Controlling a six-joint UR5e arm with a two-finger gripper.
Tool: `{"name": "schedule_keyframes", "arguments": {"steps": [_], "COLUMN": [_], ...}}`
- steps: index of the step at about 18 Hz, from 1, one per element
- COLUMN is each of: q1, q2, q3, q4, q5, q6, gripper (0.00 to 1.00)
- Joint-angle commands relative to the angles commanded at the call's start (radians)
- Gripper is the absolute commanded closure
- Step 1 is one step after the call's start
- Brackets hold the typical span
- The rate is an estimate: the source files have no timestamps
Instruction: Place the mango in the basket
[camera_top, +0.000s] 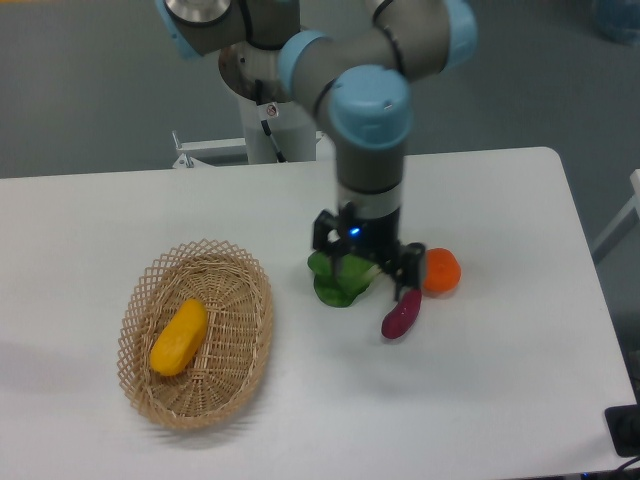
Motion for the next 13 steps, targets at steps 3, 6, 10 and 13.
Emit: {"name": "schedule_keyframes", "arguments": {"steps": [3,6,10,13], "q1": [0.014,0.015,0.015,0.015], "q2": [0.002,0.002,0.003,0.003], "q3": [0.006,0.017,0.017,0.017], "q4": [-0.023,-0.026,-0.026,-0.026], "q5": [0.000,-0.002,-0.003,-0.005], "q6": [0.012,0.014,0.014,0.012], "gripper": [0.00,0.00,0.00,0.00]}}
